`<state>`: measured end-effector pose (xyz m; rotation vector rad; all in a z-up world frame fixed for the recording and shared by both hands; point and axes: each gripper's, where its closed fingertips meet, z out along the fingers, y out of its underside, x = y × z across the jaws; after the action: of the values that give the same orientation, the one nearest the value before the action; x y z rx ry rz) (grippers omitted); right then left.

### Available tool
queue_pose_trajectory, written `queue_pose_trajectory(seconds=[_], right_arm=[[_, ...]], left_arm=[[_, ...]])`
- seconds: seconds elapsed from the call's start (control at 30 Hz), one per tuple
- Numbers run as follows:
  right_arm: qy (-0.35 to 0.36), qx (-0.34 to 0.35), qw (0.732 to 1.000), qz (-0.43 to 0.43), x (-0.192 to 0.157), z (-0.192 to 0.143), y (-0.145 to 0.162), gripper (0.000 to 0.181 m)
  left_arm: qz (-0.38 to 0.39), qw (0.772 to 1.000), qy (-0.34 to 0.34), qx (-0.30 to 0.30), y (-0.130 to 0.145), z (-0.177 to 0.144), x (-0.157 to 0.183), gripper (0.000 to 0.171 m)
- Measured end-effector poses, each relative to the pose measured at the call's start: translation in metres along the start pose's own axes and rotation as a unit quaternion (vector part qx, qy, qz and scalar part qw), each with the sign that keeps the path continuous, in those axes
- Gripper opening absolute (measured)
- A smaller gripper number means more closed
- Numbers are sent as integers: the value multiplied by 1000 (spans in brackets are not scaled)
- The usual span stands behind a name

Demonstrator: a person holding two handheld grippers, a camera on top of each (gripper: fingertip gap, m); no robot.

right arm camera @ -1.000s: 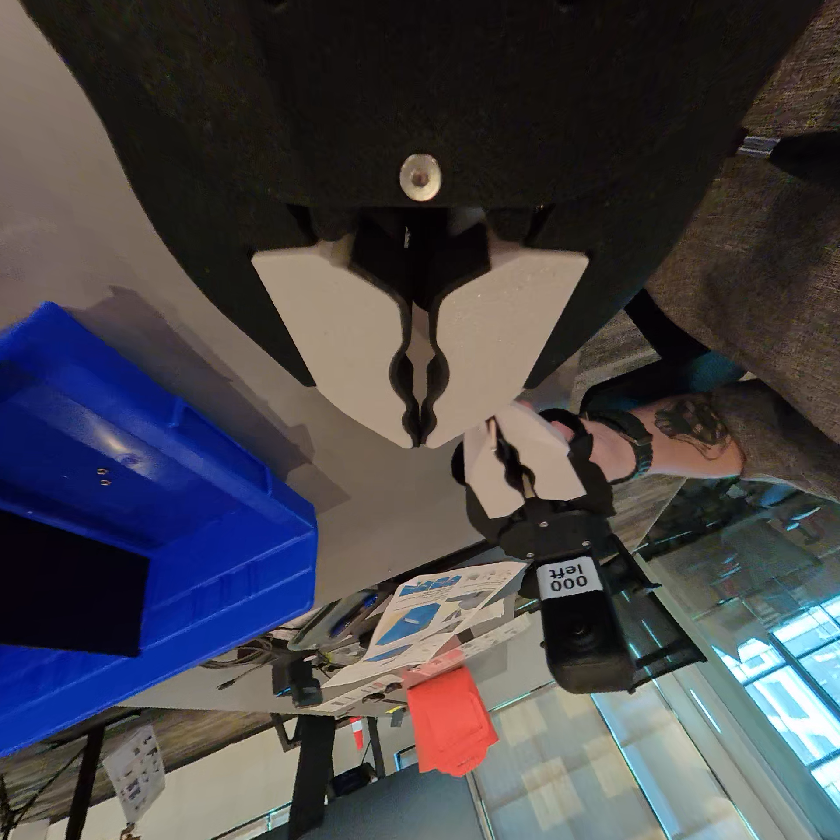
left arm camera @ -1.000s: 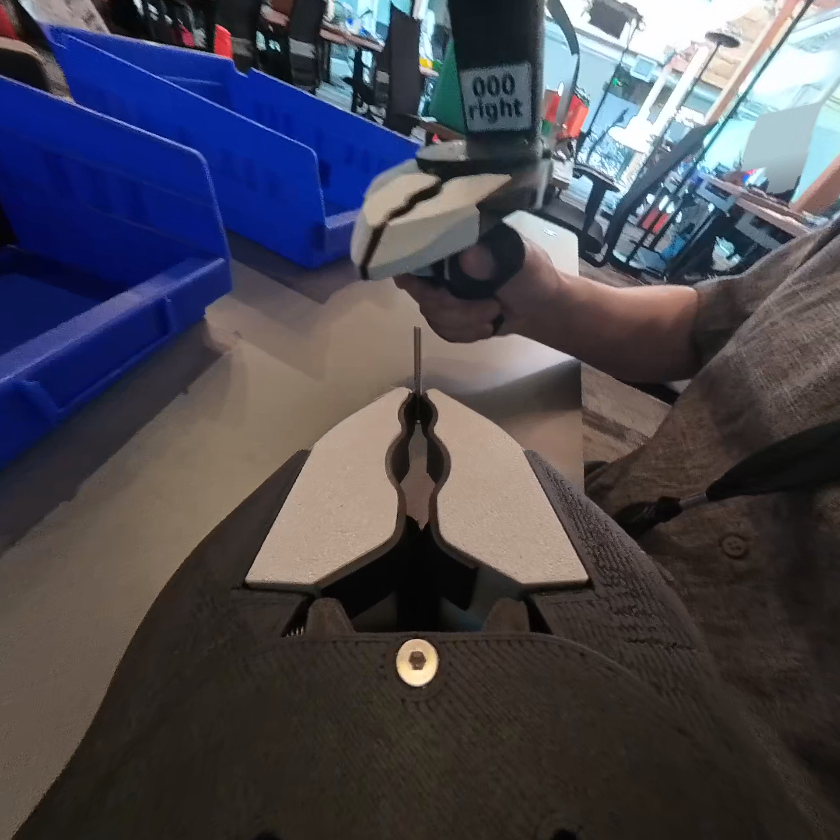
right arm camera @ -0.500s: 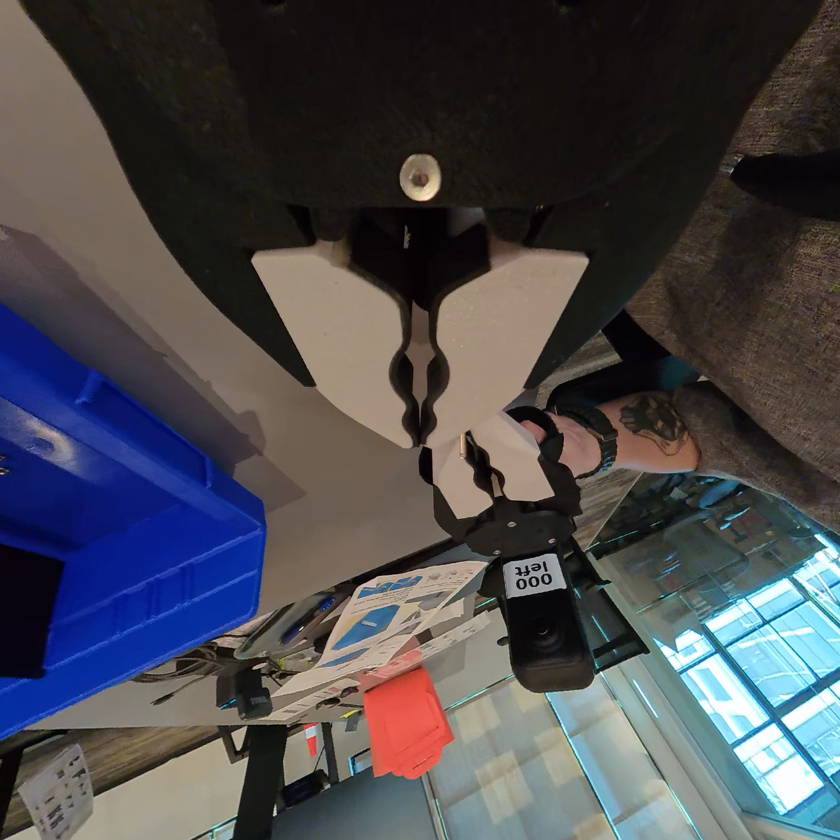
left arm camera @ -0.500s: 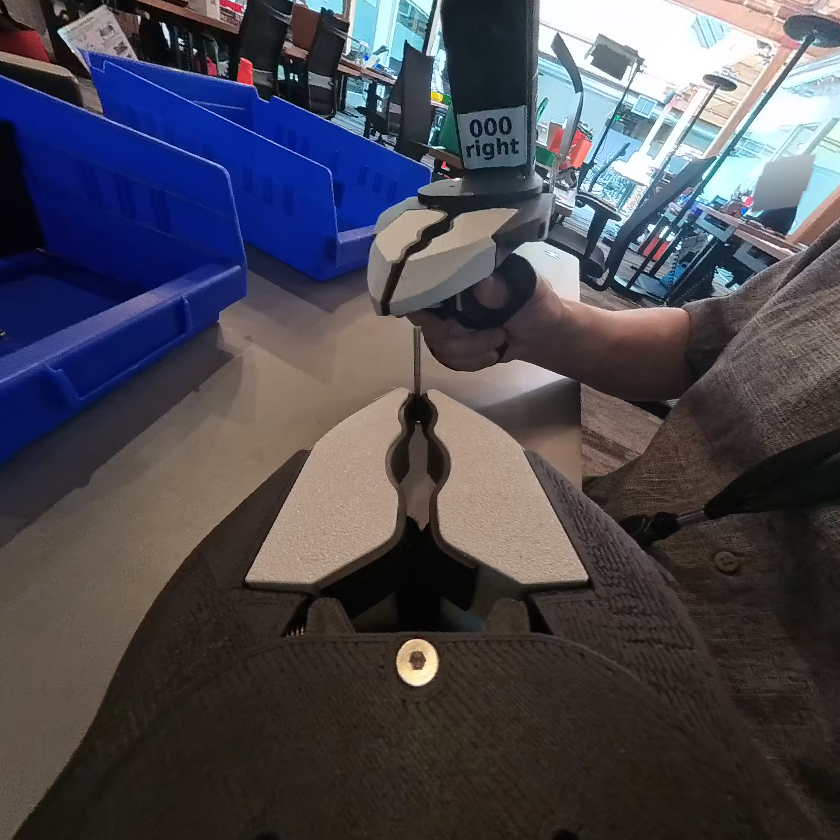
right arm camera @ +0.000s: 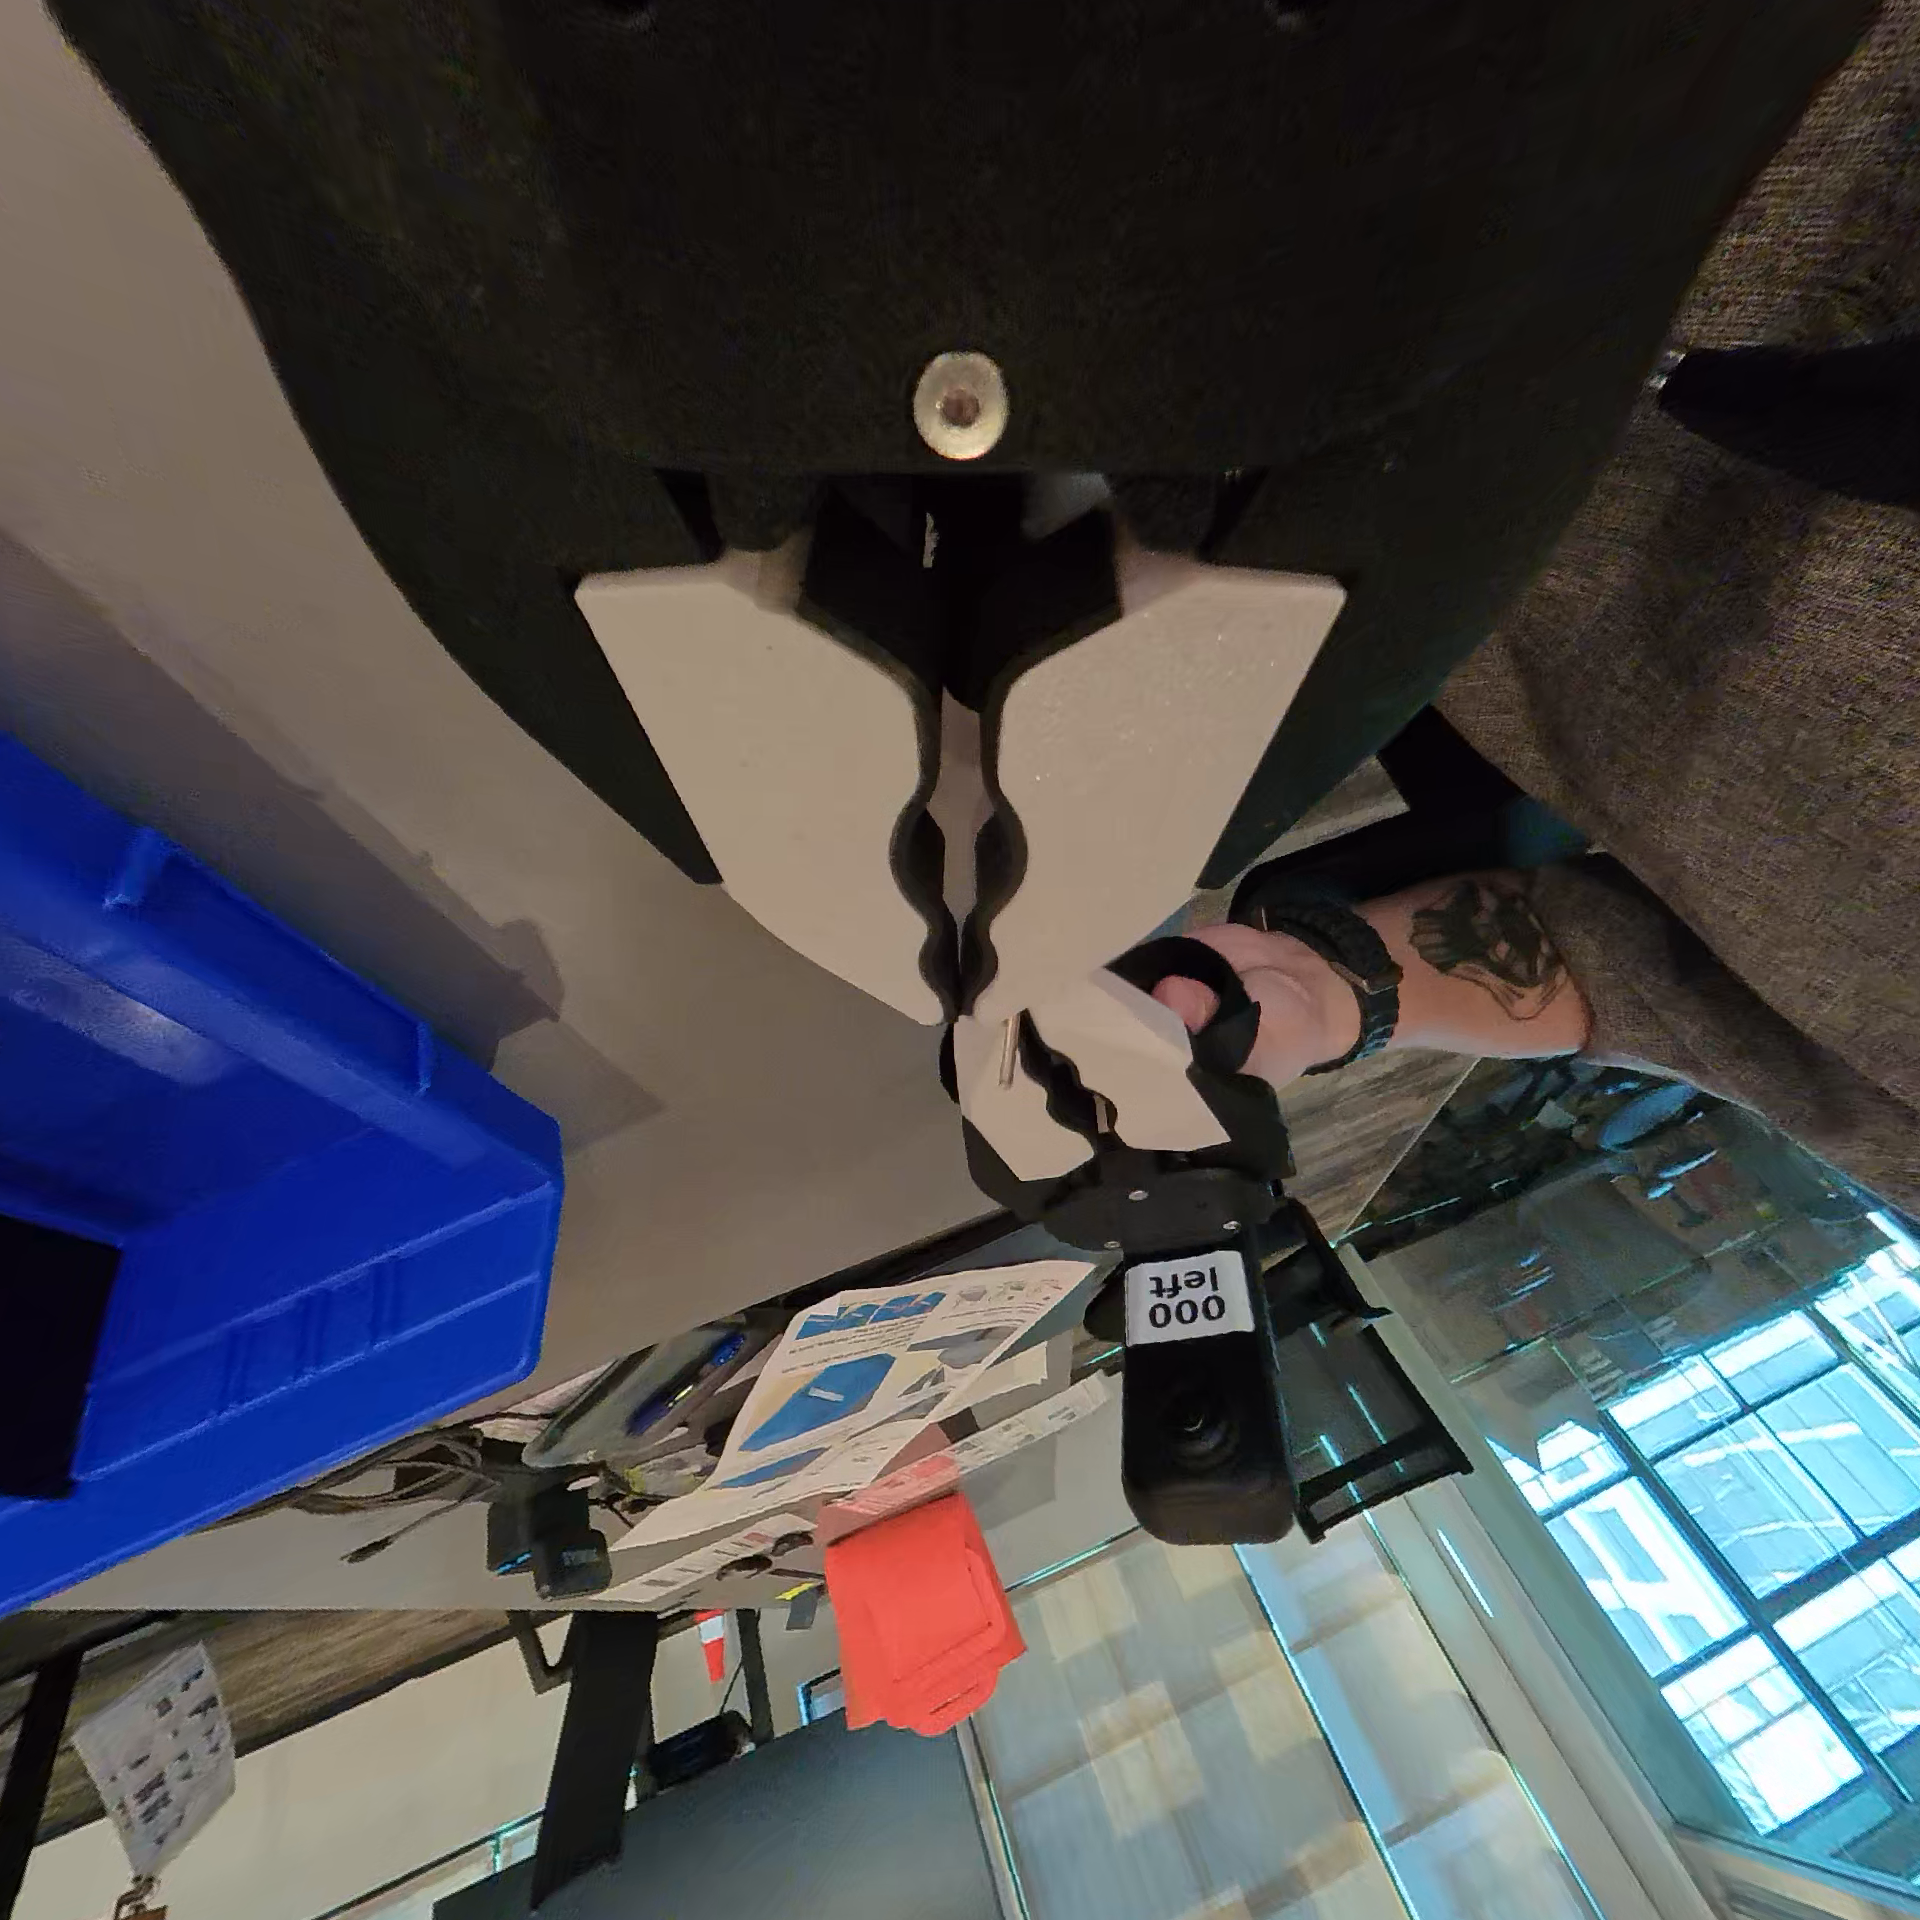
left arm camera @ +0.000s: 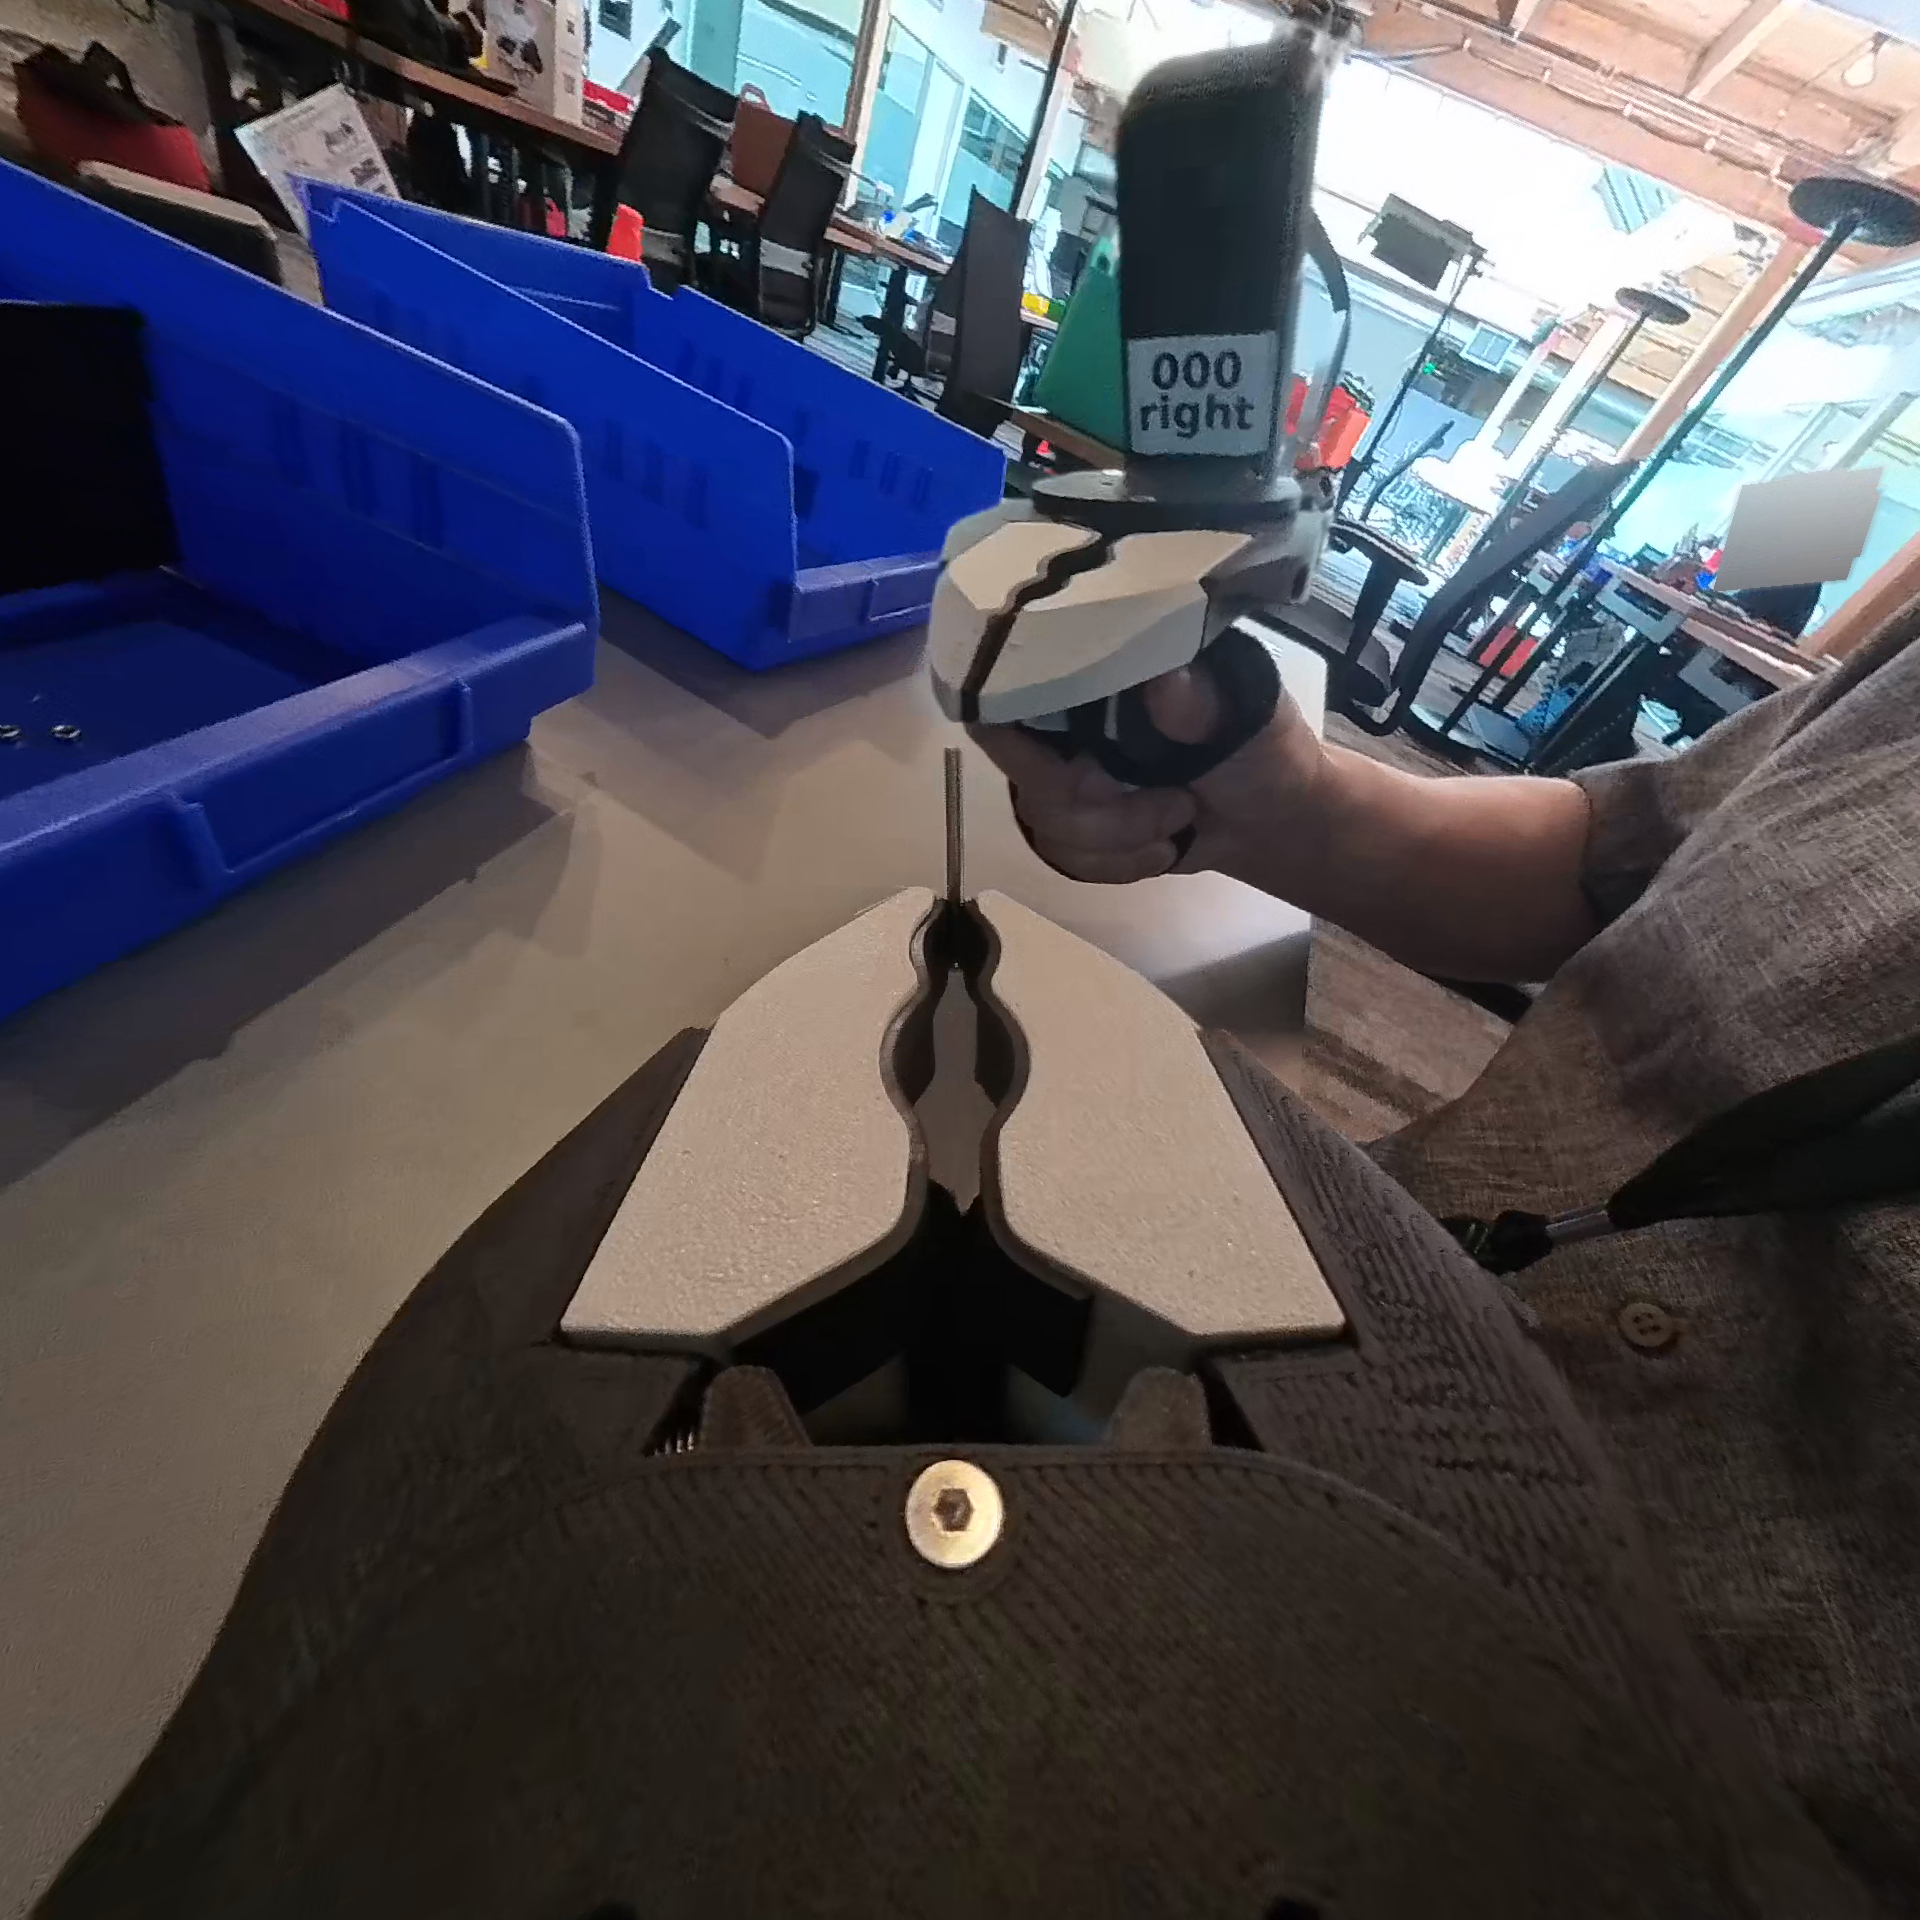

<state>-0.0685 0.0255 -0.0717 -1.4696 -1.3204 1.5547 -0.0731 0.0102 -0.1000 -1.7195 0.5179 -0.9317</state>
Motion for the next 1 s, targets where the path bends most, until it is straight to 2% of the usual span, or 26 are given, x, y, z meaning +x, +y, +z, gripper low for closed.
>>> queue_pose_trajectory(seconds=[0.33,0.57,0.8,1.0], right_arm=[[0,13,1000,1,-18,-2,0,1],[-22,38,999,6,-46,3,-2,12],[-26,45,999,-12,-74,-2,-4,7],[-28,41,999,-20,-81,-2,-3,6]], left_arm=[[6,999,-9,31,-10,-7,15,2],[17,999,6,34,-10,-4,44,2],[35,998,14,41,-14,-1,72,2],[46,998,19,33,-17,7,79,2]])
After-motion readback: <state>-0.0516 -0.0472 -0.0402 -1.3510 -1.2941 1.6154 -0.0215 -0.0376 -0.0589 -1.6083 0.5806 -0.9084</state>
